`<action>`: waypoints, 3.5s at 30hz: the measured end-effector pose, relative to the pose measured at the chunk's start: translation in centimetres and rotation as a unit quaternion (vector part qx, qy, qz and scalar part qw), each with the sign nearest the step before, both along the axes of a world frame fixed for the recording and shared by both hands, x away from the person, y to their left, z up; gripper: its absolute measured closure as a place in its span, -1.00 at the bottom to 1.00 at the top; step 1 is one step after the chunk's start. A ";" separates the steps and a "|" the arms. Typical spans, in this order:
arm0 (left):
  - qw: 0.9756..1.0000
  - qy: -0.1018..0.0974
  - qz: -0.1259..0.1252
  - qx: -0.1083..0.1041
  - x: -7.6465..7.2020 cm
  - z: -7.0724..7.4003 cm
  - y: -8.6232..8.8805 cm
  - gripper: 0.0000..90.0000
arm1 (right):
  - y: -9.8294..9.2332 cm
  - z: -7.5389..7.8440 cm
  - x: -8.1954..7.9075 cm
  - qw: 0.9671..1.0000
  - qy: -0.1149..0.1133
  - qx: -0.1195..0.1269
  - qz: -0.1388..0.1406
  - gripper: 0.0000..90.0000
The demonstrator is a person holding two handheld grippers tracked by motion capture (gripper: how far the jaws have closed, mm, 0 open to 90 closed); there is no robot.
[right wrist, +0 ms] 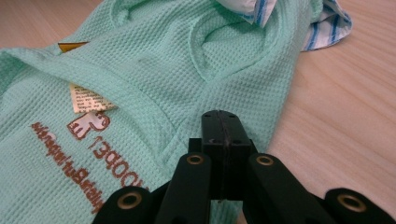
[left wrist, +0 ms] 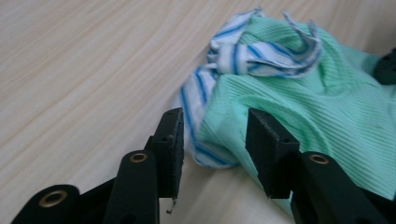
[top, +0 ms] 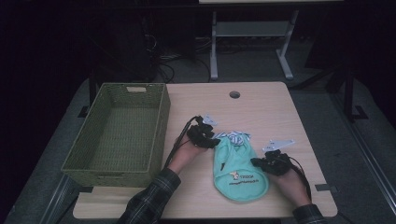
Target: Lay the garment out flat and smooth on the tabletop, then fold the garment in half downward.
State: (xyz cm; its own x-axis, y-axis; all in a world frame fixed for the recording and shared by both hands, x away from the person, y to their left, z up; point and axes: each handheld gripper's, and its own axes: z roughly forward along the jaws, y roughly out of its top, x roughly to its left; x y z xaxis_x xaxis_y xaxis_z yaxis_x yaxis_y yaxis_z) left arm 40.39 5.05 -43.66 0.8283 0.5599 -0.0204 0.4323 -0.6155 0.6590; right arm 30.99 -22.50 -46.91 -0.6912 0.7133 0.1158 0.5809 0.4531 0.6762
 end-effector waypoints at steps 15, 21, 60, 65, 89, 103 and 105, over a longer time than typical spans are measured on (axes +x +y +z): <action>1.000 0.012 0.000 0.020 1.4 -2.0 -1.1 0.78 | 0.1 0.0 -0.1 1.000 0.000 -0.001 0.000 1.00; 1.000 0.007 0.023 0.013 1.6 -1.6 -0.3 0.86 | 0.0 0.0 0.0 1.000 0.001 -0.003 0.000 1.00; 0.996 0.033 -0.081 0.006 -7.1 -1.5 0.9 0.95 | -1.0 0.7 -2.3 1.000 0.003 -0.003 0.005 1.00; 0.995 0.038 -0.089 0.018 -7.3 -2.0 0.3 0.97 | -0.9 0.5 -2.2 1.000 0.007 -0.006 0.006 1.00; 0.991 0.056 -0.118 0.010 -10.2 -1.9 -0.4 0.91 | -1.8 0.3 -0.7 1.000 0.002 -0.012 -0.005 1.00; 0.997 0.030 -0.063 -0.020 -7.3 -0.1 2.0 0.23 | -2.1 0.2 -0.6 1.000 0.010 -0.003 -0.003 1.00; 0.998 0.026 -0.055 -0.021 -6.5 0.3 2.5 0.16 | -2.1 0.2 -0.5 1.000 0.010 -0.003 -0.003 1.00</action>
State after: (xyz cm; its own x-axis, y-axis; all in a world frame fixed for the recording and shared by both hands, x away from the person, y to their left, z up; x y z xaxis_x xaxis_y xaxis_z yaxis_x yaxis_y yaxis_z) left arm 33.91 7.59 -43.39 0.8818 0.4635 -0.0875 0.3985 -0.6329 0.6638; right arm 30.44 -24.64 -46.68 -0.6846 0.7181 0.1252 0.5968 0.4537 0.6618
